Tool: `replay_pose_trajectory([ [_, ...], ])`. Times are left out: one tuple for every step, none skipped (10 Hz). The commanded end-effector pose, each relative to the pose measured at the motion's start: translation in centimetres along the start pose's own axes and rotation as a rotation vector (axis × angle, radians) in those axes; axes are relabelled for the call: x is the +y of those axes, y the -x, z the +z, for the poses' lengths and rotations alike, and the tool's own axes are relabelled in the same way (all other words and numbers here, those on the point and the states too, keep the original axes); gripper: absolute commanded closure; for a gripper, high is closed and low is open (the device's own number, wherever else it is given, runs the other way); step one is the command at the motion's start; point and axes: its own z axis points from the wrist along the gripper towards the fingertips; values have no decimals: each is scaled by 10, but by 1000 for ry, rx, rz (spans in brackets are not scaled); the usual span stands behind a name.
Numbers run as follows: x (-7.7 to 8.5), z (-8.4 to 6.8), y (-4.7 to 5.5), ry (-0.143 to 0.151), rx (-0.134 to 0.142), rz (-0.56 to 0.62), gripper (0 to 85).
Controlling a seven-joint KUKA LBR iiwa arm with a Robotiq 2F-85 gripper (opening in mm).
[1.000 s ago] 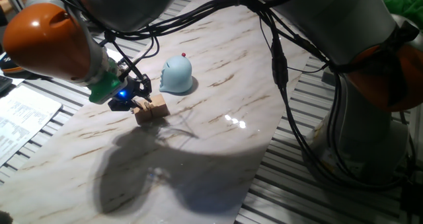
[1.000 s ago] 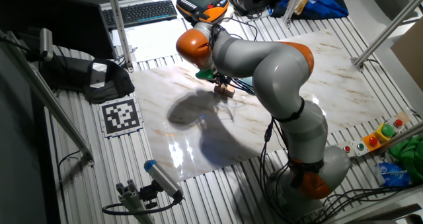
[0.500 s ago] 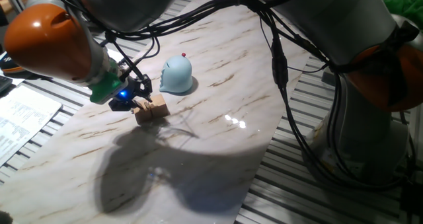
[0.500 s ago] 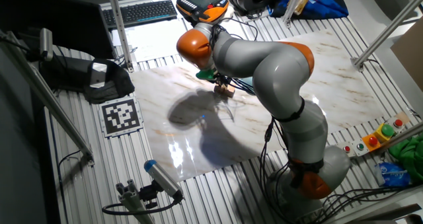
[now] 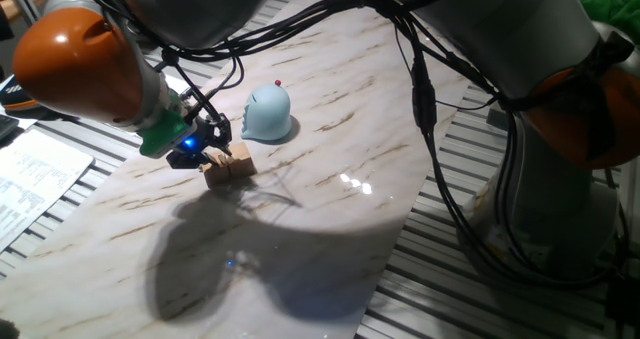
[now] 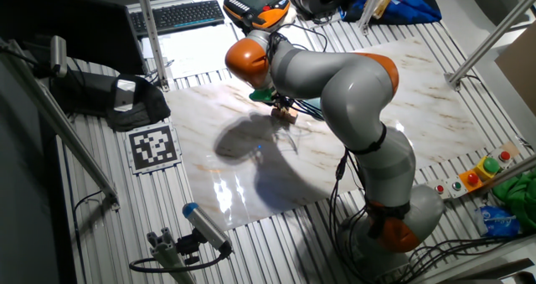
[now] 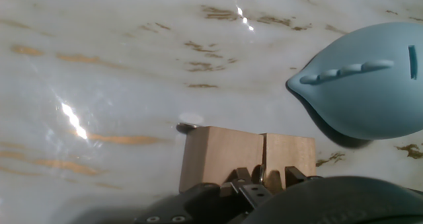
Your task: Drop coins into a piggy bank
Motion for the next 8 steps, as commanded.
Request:
replay_pose_trajectory([
  [-1, -1, 0, -2, -1, -2, 510],
  [-1, -1, 0, -4, -2, -2, 510],
  [-1, -1, 0, -4, -2, -4, 680],
  [-1, -1, -1, -2, -1, -4, 680],
  [-1, -1, -1, -2, -3, -4, 680],
  [-1, 0, -1, 0, -2, -4, 680],
  [-2, 1, 0, 18, 4, -12, 680],
  [-2, 1, 0, 9, 16, -23, 850],
])
